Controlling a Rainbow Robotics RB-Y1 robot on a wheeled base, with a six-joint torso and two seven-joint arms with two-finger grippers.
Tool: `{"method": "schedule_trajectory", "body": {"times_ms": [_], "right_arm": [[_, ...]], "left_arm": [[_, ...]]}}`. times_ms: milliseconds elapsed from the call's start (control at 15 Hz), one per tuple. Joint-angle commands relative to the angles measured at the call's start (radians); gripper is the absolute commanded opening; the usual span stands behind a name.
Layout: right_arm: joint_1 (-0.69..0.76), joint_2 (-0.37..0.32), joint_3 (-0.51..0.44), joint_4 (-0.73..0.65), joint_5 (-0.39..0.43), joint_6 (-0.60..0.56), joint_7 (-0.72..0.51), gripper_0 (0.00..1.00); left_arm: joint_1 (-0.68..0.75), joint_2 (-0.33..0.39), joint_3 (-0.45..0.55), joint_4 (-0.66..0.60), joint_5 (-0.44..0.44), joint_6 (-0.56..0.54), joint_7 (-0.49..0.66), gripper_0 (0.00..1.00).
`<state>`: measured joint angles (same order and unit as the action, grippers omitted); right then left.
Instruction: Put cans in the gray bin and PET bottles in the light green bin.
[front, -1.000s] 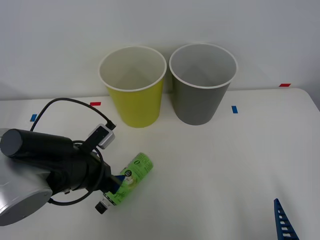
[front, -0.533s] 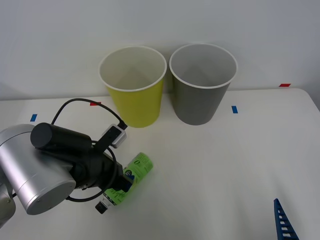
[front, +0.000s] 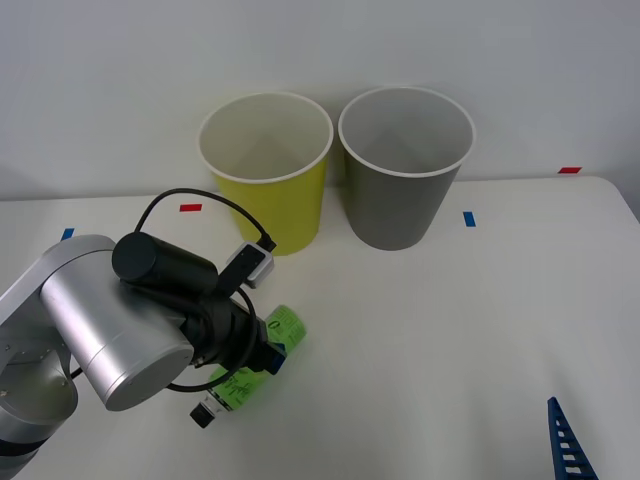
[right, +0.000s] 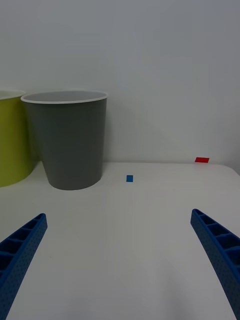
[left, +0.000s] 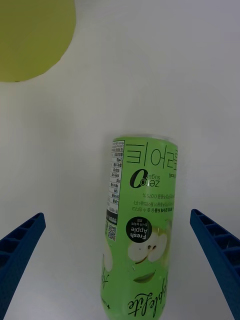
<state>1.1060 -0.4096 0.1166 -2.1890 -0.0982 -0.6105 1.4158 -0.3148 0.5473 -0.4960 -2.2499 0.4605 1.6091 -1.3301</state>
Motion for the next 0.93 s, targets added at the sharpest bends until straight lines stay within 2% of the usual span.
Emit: {"method": "schedule_trajectory", "body": {"times_ms": [67,600,933], "right_arm": [[0.0,0.0,0.0,0.0,0.0,0.0,0.0,1.0],[0.0,0.0,0.0,0.0,0.0,0.0,0.0,1.0],[0.0,0.0,0.0,0.0,0.0,0.0,0.0,1.0]], "left_arm": [[0.0,-0.029,0.0,-0.011,-0.034,0.0,0.002,1.0],[0.02,-0.037,-0.021,-0.025,-0.026,0.0,-0.026,1.0],[0.025,-0.084,-0.024,-0.016,-0.056,0.014,-0.06,1.0]]}}
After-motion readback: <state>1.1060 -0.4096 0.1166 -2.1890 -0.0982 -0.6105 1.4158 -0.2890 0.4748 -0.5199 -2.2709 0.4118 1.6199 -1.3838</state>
